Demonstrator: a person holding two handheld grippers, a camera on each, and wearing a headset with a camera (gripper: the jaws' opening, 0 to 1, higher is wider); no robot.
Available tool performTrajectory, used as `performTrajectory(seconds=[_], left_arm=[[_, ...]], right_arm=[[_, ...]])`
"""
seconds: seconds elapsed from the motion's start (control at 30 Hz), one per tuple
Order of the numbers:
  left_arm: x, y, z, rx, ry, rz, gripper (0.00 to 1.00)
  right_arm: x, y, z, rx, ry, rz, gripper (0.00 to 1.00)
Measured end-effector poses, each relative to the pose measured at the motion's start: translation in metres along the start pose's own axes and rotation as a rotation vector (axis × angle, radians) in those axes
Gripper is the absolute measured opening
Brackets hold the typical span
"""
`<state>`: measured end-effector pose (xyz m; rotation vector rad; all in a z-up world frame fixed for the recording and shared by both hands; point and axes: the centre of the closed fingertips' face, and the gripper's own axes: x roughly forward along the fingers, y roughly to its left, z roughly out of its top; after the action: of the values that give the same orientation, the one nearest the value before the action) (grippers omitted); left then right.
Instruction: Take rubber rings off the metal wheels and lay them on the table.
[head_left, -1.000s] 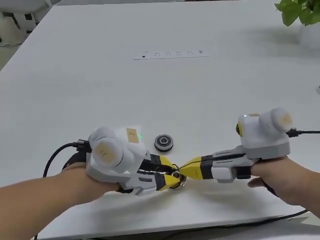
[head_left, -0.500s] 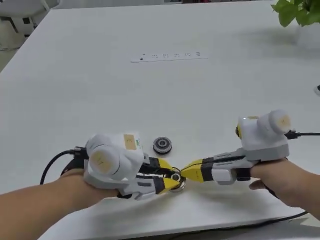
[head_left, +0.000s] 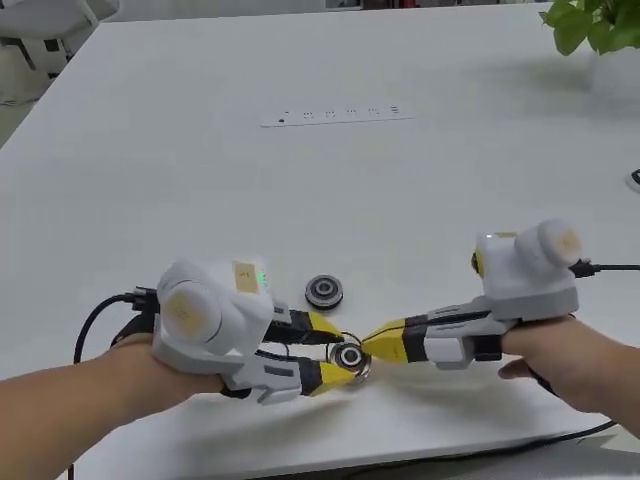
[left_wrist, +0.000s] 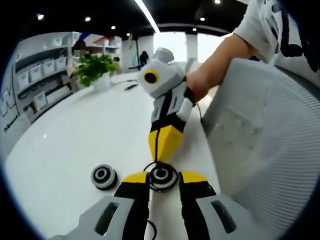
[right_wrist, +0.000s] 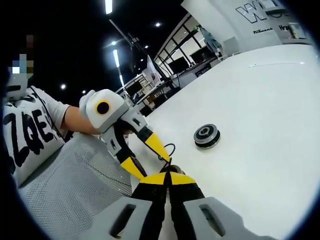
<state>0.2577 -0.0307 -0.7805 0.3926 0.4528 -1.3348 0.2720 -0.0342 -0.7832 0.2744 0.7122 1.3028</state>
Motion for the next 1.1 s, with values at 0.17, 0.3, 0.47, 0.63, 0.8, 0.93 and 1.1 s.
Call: performTrajectory(seconds=[0.17,0.3,0.47,0.63,0.8,0.93,1.1], left_arm=[[-0.008,-0.003,0.005,-0.006,-0.020,-0.004,0.28],[-0.016,-0.004,0.008,-0.013,-0.037,0.002,0.32],[-0.030,-0.002,0.014,-0.034,-0.070,0.021,0.37],[-0.043,-0.001,0.015,-0.043,-0.084,0.038,0.42],[-0.052,0.001,0.014,-0.057,-0.096,0.054,0.46],[-0.058,-0.001,0.014,-0.069,-0.106,0.067,0.49],[-0.065,-0.003,0.010,-0.078,-0.111,0.078,0.53]], right_arm=[[0.000,0.002,0.001,0.004,-0.004,0.002,0.00],[0.000,0.004,0.002,0.005,-0.005,0.008,0.00],[0.001,0.008,0.003,0.006,-0.006,0.021,0.00],[0.002,0.013,0.005,0.000,-0.002,0.031,0.00],[0.003,0.018,0.008,-0.003,0.003,0.043,0.00],[0.005,0.023,0.014,-0.012,0.007,0.059,0.00],[0.011,0.027,0.018,-0.019,0.018,0.074,0.00]])
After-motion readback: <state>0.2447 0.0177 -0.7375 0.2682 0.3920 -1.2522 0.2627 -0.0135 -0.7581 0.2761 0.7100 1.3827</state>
